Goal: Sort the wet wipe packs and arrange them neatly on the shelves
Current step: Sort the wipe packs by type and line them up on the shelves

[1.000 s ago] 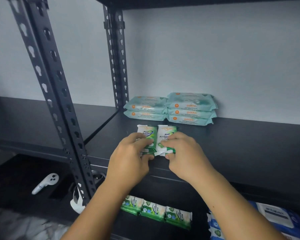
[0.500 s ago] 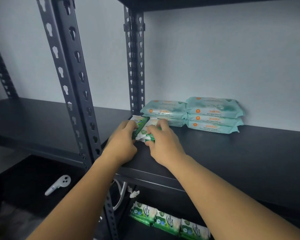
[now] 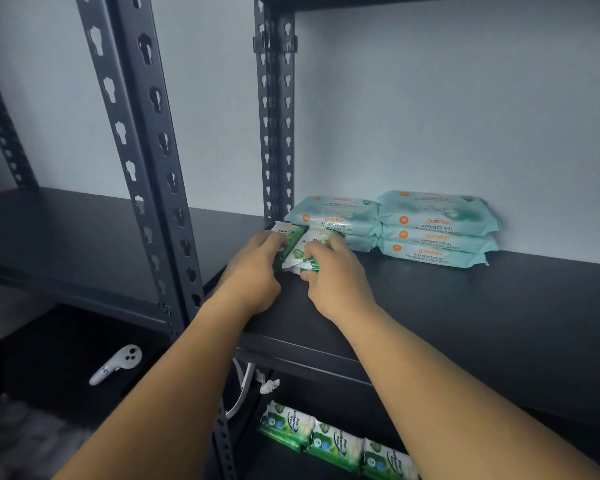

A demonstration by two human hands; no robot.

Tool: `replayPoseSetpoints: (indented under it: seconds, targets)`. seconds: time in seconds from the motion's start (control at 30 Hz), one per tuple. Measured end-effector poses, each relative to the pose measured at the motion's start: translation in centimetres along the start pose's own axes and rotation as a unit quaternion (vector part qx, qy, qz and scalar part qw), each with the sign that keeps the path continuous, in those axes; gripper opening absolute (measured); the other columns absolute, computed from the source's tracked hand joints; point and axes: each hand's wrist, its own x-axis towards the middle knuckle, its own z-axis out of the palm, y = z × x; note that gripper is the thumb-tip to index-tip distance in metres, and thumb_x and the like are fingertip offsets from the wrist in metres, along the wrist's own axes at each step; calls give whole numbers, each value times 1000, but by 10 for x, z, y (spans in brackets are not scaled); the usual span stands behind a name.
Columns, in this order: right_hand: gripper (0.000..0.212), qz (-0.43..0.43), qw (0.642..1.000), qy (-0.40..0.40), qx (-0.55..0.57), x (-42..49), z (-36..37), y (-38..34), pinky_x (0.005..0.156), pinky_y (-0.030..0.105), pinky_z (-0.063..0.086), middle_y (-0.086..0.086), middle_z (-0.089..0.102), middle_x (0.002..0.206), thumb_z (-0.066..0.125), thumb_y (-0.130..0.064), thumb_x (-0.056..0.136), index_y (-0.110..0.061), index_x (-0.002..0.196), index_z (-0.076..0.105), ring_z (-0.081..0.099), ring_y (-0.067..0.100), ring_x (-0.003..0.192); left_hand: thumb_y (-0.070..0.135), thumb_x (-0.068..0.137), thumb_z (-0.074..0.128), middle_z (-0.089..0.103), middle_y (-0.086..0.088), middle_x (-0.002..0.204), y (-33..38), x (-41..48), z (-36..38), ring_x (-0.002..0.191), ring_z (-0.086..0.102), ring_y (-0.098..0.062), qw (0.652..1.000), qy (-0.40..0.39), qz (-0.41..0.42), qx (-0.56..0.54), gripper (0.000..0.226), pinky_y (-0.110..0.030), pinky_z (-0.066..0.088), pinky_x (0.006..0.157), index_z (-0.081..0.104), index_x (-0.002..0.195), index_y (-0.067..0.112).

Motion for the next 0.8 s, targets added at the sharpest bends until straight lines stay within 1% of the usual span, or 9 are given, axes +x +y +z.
replayPoseSetpoints:
  seconds: [0.1, 0.27, 0.4, 0.47, 0.53, 0.6, 0.67, 0.73, 0.8]
  targets:
    - [27, 4, 1000, 1, 1, 1, 2, 2, 78, 44, 52, 2, 46, 115, 71, -15, 87, -21, 112, 61, 52, 28, 96, -4, 81, 55, 44, 11, 139, 0, 4, 1, 108, 54, -20, 1000, 6, 3, 2, 58, -33, 48, 80, 49, 127, 29]
    - [28, 11, 1000, 9, 2, 5, 4, 4, 76, 42, 52, 2, 46, 113, 70, -12, 86, -21, 111, 60, 51, 27, 95, -6, 79, 54, 42, 17, 133, -2, 11, 4, 100, 56, -19, 1000, 12, 2, -5, 59, -40, 55, 82, 49, 124, 32]
    - [30, 17, 1000, 9, -3, 6, 3, 4, 76, 40, 52, 2, 43, 116, 71, -15, 86, -21, 113, 58, 50, 26, 99, -5, 78, 55, 46, 11, 134, -4, 14, 7, 105, 55, -19, 1000, 19, 11, -8, 60, -37, 52, 85, 51, 129, 27]
    - [43, 30, 999, 15, -11, 5, 0, 3, 77, 40, 52, 2, 39, 121, 75, -23, 83, -22, 120, 52, 48, 26, 103, -5, 78, 57, 46, 4, 138, -4, 13, 8, 118, 51, -21, 1000, 18, 16, -11, 66, -36, 49, 92, 49, 136, 23]
    - [64, 46, 999, 22, -15, 0, -5, 2, 78, 41, 53, 2, 34, 125, 80, -31, 76, -25, 128, 44, 46, 26, 105, -2, 77, 59, 42, -3, 143, -6, 10, 8, 129, 44, -25, 1000, 20, 17, -17, 71, -41, 46, 103, 44, 143, 19]
    - [75, 52, 998, 30, -21, -8, -10, 0, 79, 42, 54, 2, 30, 128, 82, -31, 71, -27, 132, 39, 44, 26, 108, 4, 75, 58, 40, -9, 144, -7, 1, 6, 135, 37, -28, 999, 34, 20, -30, 73, -46, 41, 110, 42, 145, 15]
    - [72, 48, 998, 42, -26, -18, -17, -3, 79, 42, 54, 2, 30, 126, 78, -23, 71, -26, 131, 39, 44, 27, 109, 3, 74, 56, 38, -12, 146, -3, -12, 3, 140, 31, -30, 998, 41, 15, -51, 75, -41, 31, 118, 39, 147, 11]
    - [61, 31, 998, 46, -12, -28, -28, -7, 81, 41, 53, 2, 34, 121, 69, -14, 73, -23, 128, 43, 45, 28, 109, -1, 78, 56, 34, -14, 152, 7, -27, -4, 145, 26, -29, 997, 41, 15, -62, 76, -34, 20, 120, 34, 151, 9]
    - [52, 13, 998, 56, 26, -41, -40, -13, 86, 42, 51, 4, 40, 117, 62, -9, 74, -19, 123, 49, 48, 28, 108, -2, 81, 57, 36, -13, 153, 21, -44, -14, 145, 29, -28, 996, 41, 27, -78, 75, -30, 20, 119, 35, 151, 9]
